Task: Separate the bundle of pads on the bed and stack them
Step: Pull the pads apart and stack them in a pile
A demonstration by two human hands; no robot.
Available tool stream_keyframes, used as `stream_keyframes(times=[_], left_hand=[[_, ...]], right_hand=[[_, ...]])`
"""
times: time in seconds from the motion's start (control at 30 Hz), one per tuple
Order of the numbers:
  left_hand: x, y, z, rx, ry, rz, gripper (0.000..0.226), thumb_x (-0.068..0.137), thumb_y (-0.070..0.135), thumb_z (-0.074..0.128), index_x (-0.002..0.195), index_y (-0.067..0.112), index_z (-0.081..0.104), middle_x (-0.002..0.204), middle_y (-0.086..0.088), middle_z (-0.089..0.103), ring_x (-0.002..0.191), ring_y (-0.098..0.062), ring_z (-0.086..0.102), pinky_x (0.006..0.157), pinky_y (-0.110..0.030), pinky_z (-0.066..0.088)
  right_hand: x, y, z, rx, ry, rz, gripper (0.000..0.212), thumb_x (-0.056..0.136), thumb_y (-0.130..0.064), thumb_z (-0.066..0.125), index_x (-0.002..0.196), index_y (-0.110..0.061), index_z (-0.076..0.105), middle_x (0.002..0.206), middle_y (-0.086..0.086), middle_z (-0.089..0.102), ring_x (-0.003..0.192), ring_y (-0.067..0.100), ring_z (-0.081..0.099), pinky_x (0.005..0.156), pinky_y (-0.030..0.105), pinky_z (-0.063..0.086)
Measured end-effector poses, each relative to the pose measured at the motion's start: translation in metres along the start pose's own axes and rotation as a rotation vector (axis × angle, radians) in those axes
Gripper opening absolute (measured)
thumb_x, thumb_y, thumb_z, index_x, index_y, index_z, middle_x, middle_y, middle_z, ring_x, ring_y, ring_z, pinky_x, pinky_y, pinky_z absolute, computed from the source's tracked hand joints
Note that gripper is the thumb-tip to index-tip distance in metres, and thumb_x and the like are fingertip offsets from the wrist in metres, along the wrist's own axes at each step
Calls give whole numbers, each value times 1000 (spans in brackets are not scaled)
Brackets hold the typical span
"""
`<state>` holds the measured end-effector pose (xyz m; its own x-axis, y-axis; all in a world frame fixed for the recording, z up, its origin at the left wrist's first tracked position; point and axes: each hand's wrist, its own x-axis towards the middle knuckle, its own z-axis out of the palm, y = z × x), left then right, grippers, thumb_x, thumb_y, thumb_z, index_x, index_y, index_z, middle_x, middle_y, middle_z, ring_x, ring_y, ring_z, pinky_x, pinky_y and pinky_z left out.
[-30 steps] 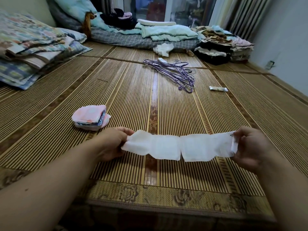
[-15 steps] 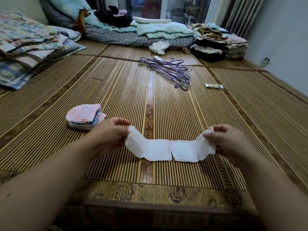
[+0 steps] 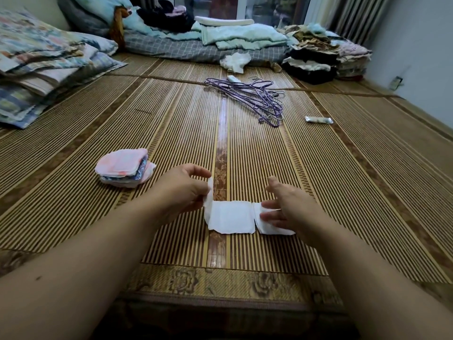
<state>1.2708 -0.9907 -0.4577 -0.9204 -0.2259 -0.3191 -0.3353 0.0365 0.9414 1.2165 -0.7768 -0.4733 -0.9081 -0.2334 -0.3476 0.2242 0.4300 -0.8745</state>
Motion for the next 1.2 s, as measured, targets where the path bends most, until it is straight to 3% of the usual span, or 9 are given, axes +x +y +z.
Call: stream_keyframes(times=[0.13,0.27,0.43,0.6,0.73,0.83,0.93,1.1,1.2], left_hand=[[1,0,18,79,-34,44,28,83,-1,59,102,19,59,96,-14,62,71,-19,61,55,-25,53],[5,-4,44,190,-86,75,27,83,-1,60,97,23,60,95,-10,62,78,-20,63,67,-33,59],[14,-5,61,204,-130,-53,19,90,5,54,95,21,63,102,-6,66,85,-19,68,78,-37,58],[20,6,44,361,-138,67,15,90,17,57,99,27,65,93,4,68,80,-11,66,59,-28,50],[25,-4,25,955,124,144,22,82,41,65,89,21,70,75,8,65,71,-12,63,69,-33,54],[22,-16,25,1141,70,-22,38,68,53,70,75,16,70,70,0,66,66,-17,62,64,-30,52],[21,-24,32,1116,5,-56,36,64,49,74,69,14,67,65,-1,60,62,-19,59,53,-27,40],[18,-23,39,1043,35,-12,37,69,38,78,92,18,57,83,3,61,77,-18,59,62,-31,46],[16,-21,42,946,44,-17,55,68,27,81,115,21,54,105,2,61,92,-19,58,79,-39,53]], right_hand=[[-3,-2,-17,40,227,-163,18,95,-41,47,87,-28,57,97,5,68,81,19,70,79,46,58],[-8,1,-31,75,268,-135,12,93,-33,54,84,-28,59,92,3,69,80,20,70,80,47,57],[-12,9,-35,-40,252,-136,8,92,-29,56,85,-29,58,93,2,69,73,13,71,76,42,58],[-9,17,-42,-274,293,-127,7,89,-25,60,95,-25,64,99,0,68,75,10,69,73,38,59],[-1,26,-37,-661,306,-23,38,86,-35,63,117,-14,64,113,5,67,93,16,59,74,29,44],[2,29,-26,-766,270,51,40,77,-44,70,97,-10,67,95,7,67,83,19,59,68,32,49],[5,26,-20,-768,266,80,36,74,-41,73,87,-9,65,88,6,66,80,21,61,62,30,46],[7,22,-16,-739,271,94,30,75,-34,75,92,-12,64,91,2,65,87,20,60,68,32,47],[8,21,-16,-667,246,119,32,73,-27,77,97,-12,62,96,2,63,91,21,60,72,34,49]])
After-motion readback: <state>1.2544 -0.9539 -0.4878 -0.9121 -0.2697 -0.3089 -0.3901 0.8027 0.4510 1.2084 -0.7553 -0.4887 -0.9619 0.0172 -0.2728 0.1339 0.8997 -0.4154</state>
